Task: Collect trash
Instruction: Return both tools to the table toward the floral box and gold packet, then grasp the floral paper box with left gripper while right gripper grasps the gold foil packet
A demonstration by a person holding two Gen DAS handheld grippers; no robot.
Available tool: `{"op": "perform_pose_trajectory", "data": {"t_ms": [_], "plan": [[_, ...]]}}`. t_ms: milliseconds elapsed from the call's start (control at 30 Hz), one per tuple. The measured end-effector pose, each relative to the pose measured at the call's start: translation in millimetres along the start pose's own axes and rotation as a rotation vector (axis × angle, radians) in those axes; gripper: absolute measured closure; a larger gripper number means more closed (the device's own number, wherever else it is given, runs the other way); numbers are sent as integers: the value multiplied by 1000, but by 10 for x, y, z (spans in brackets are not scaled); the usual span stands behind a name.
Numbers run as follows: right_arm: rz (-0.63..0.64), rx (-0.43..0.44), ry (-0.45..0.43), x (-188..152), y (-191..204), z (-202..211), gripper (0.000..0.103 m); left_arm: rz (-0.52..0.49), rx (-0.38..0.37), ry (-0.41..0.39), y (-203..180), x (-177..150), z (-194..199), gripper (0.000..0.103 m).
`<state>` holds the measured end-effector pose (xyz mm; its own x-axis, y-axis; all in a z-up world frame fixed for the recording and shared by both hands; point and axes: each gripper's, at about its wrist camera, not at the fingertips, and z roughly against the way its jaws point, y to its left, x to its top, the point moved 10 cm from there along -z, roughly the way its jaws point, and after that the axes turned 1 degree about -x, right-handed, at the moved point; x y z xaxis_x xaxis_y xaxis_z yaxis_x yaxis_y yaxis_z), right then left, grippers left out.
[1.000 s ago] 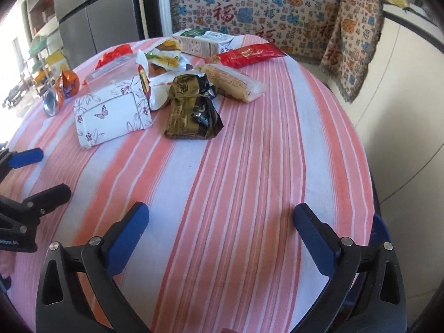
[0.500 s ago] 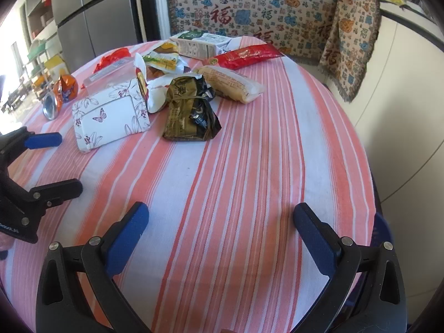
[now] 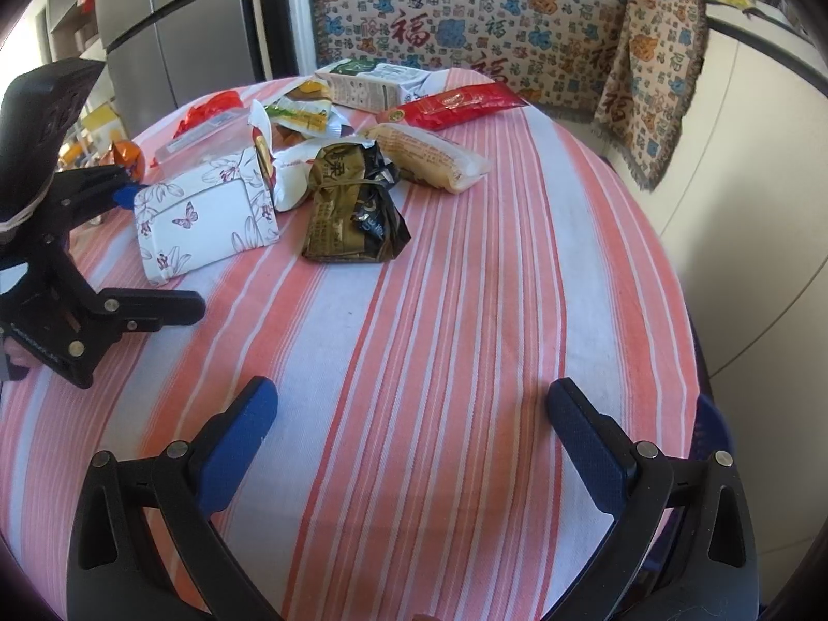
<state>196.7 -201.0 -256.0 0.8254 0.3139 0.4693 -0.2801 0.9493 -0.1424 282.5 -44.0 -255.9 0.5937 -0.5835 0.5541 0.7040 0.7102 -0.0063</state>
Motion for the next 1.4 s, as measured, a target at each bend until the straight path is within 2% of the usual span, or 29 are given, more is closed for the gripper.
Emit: {"op": "perform_pose_trajectory", "data": {"t_ms": [233, 267, 333, 367, 400, 500, 600, 733, 833, 933, 1000, 1100, 1400], "plan": [[-4, -1, -1, -2, -13, 8, 0, 24, 23, -10, 4, 120, -68, 1], [-4, -2, -1, -1, -14, 8, 0, 23, 23, -17, 3, 116, -51, 4], [-4, -1, 0, -1, -16, 8, 0, 35, 3, -34, -23, 110, -1, 21], [-4, -1, 0, -2, -16, 8, 0, 46, 1, -42, -25, 105, 25, 35], [-3, -1, 0, -4, -18, 8, 0, 67, -1, -47, -22, 90, 54, 36], [-4, 0, 0, -4, -17, 8, 0, 138, 26, -58, -12, 7, 128, 36], [-9, 0, -1, -7, -30, 13, 0, 224, 93, -71, -27, -173, 311, 36], [-9, 0, -1, -8, -32, 12, 0, 323, 249, -71, 11, -469, 589, 36], [-9, -1, -1, -9, -32, 12, 0, 368, 317, -79, 73, -588, 705, 33], [-9, -1, -1, -10, -34, 13, 0, 391, 299, -46, 99, -665, 630, 32], [-9, 0, -1, -11, -37, 13, 0, 412, 304, -44, 135, -678, 605, 22], [-9, -1, -1, -12, -35, 13, 0, 426, 304, -35, 170, -685, 578, 15], [-15, -4, 34, -21, -52, -4, 0, 431, 300, -35, 168, -680, 569, 13]]}}
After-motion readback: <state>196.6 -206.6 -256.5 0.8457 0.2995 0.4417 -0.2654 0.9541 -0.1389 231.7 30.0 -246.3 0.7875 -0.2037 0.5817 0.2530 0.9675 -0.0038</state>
